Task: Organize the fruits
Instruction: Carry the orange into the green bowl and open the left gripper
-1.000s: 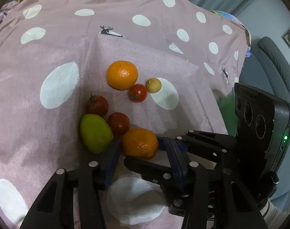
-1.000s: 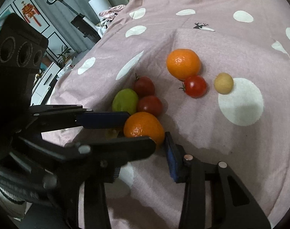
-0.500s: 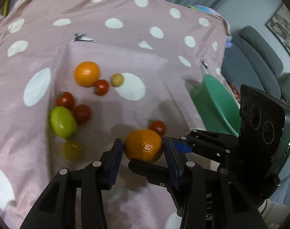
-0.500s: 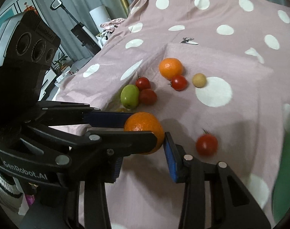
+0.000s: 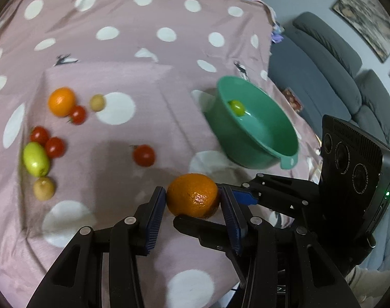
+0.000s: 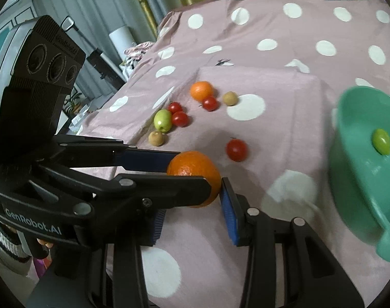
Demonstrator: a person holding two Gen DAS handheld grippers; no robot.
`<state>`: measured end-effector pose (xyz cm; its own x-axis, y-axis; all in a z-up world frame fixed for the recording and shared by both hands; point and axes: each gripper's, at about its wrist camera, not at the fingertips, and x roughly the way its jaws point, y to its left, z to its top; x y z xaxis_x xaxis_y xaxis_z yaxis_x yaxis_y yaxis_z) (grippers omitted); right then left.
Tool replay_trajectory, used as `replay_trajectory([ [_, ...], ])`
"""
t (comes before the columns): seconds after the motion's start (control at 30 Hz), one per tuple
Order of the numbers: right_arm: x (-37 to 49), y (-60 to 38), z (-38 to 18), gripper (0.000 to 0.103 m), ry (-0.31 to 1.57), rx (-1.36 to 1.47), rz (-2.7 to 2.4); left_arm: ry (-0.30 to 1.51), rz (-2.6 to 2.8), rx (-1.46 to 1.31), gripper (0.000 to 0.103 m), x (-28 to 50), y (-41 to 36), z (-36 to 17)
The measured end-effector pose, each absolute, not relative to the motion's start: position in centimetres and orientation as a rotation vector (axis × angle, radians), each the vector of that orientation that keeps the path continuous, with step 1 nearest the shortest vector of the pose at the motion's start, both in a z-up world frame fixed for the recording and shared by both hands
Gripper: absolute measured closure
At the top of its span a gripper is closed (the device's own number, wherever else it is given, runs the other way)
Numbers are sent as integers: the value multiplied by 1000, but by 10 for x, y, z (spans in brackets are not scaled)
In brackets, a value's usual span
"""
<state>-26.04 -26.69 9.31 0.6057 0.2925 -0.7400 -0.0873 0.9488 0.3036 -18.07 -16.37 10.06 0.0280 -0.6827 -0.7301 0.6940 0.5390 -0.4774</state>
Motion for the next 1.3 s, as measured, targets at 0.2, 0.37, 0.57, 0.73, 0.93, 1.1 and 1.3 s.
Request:
replay_trajectory([
  [0.2, -278, -297, 108, 62, 837, 268, 150, 1078, -1117, 64, 58, -193, -199, 118],
  [0.37, -289, -328, 120, 62, 783, 296, 85, 1034, -1168, 111, 58, -199, -235, 133],
  [0.57, -297, -363, 131, 62, 736, 312, 3, 1004, -1223, 150, 58, -201, -275, 143],
  [0.73, -300, -386, 126, 62, 730, 337, -38, 1014, -1248, 177, 58, -200, -299, 139],
  [0.93, -296, -401, 118, 62, 744, 350, -68, 1049, -1261, 179, 58, -192, -319, 129],
  [1.1, -290, -407, 113, 62, 766, 348, -88, 1077, -1268, 168, 58, -188, -328, 122],
  [1.3, -289, -412, 108, 61, 784, 351, -112, 1098, -1263, 167, 58, -187, -334, 116],
])
